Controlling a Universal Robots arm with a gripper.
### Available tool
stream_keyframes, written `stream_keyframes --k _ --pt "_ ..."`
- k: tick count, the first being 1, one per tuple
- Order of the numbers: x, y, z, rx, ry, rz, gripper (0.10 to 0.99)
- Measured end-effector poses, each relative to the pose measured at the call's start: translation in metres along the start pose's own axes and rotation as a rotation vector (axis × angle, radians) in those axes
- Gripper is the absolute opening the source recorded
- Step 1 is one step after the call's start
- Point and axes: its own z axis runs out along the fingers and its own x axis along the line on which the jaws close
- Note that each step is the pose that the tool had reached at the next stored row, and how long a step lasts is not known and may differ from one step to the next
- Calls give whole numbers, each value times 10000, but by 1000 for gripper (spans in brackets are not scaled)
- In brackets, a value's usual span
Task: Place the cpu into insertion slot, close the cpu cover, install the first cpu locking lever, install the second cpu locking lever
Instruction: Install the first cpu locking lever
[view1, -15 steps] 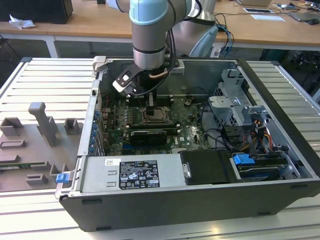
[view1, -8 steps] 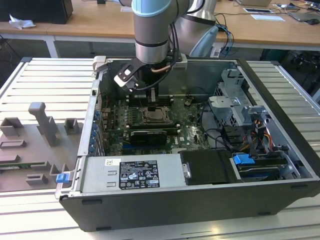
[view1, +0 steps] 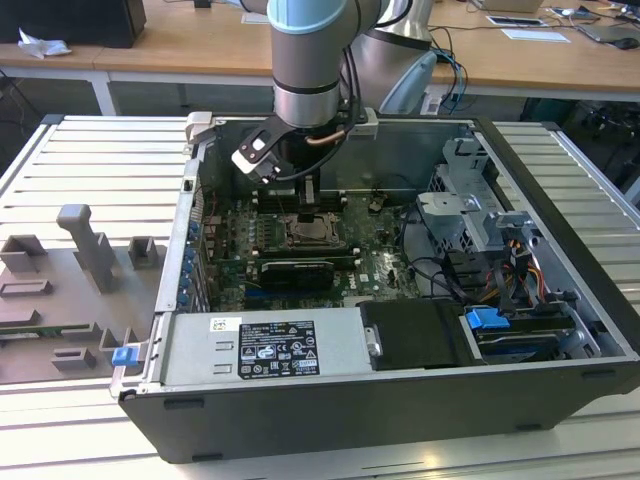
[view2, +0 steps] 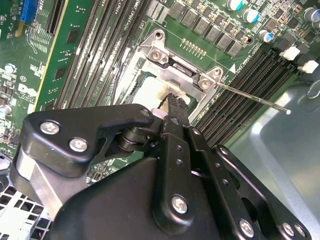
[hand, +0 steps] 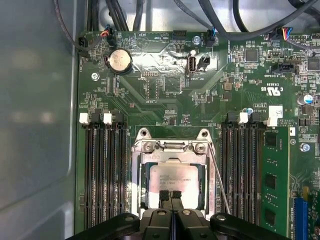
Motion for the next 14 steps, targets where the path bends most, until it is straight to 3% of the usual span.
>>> stream_keyframes --k 14 --pt "0 1 -17 0 0 0 106"
